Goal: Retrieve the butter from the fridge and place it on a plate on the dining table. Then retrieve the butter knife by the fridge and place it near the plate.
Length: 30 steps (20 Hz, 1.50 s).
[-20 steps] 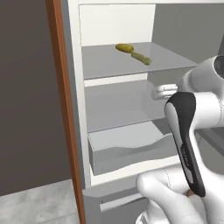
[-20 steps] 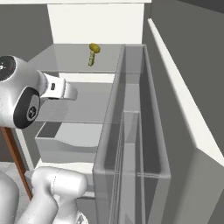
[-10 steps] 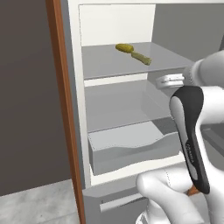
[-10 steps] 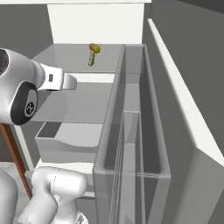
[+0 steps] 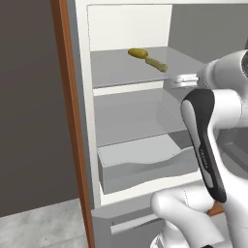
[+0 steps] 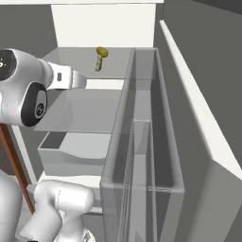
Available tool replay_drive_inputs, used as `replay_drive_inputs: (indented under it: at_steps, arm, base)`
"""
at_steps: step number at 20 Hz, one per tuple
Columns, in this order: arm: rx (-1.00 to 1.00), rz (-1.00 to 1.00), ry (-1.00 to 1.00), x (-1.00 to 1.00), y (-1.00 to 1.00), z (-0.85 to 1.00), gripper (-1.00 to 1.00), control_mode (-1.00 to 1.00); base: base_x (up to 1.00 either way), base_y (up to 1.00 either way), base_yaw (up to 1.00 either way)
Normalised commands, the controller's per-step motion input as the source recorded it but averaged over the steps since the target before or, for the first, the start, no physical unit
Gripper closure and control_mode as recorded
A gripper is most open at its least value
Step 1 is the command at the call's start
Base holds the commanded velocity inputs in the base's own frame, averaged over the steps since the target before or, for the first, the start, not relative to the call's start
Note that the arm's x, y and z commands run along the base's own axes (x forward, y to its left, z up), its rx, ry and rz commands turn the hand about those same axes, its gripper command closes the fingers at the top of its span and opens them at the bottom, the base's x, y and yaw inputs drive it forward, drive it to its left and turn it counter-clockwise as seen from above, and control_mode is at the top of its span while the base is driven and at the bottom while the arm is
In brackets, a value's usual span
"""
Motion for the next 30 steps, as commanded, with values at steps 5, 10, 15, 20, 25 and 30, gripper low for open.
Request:
replay_drive_inputs:
  at_steps: [5,10,15,20,25,30]
  arm:
    - [0.0,0.0,0.01,0.1,0.0,0.19,-1.0,-1.0]
    - [0.0,0.0,-0.02,0.36,0.0,-0.08,-1.0,-1.0]
    - [0.0,0.0,0.0,0.46,-0.1,-0.02,-1.0,-1.0]
    - [0.0,0.0,0.0,0.45,-0.19,0.0,-1.0,-1.0]
    - [0.0,0.0,0.01,0.47,-0.02,0.0,-1.0,-1.0]
    - [0.0,0.0,0.0,0.52,0.0,0.0,-1.0,-1.0]
  base:
    - [0.0,0.0,0.0]
    - [0.0,0.0,0.0]
    - [0.0,0.0,0.0]
    - [0.0,0.0,0.0]
    - [0.0,0.0,0.0]
    - [0.0,0.0,0.0]
